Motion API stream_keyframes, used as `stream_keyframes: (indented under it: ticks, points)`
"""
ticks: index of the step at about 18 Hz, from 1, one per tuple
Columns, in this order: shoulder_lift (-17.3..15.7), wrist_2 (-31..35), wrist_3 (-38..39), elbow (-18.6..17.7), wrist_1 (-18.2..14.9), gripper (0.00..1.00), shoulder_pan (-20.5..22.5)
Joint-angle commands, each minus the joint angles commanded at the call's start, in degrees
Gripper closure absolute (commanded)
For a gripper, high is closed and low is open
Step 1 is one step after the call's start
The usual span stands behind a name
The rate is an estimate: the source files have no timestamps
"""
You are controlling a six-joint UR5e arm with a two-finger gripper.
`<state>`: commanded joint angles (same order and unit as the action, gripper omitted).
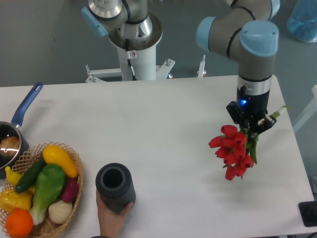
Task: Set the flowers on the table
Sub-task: 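Lower the gripper holding the red tulips toward the table surface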
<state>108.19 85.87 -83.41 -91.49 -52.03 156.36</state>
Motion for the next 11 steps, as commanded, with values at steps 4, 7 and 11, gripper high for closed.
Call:
stream_keyframes:
  ticks: [4, 7, 11]
  points:
    - [0.2, 0.0, 0.0, -0.4, 0.0, 1.00, -0.2]
    - [0.3, 0.1, 0.7, -2.0, 0.1, 0.99, -0.5]
    - [0.5, 1.1, 0.3, -4.5, 0.6, 0.99, -0.5]
